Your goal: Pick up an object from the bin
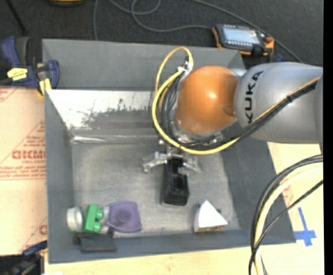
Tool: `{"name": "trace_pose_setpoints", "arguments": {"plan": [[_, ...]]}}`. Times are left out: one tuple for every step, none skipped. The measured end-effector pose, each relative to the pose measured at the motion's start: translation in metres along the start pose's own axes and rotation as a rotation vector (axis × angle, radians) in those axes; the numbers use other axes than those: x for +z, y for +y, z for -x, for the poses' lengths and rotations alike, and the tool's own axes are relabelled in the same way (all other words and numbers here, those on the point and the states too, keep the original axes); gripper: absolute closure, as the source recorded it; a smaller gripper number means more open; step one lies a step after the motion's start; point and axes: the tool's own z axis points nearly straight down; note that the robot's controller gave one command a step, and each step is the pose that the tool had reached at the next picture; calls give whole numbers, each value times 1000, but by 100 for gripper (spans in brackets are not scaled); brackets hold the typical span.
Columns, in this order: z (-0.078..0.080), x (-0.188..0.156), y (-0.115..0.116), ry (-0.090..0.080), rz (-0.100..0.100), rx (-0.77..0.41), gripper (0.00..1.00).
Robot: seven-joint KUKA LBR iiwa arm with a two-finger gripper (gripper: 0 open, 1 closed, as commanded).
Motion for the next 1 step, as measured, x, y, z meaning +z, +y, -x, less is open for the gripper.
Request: {"name": "trace_pose_setpoints", "arguments": {"plan": [[-8, 8, -8, 5, -9, -67, 100]]}}
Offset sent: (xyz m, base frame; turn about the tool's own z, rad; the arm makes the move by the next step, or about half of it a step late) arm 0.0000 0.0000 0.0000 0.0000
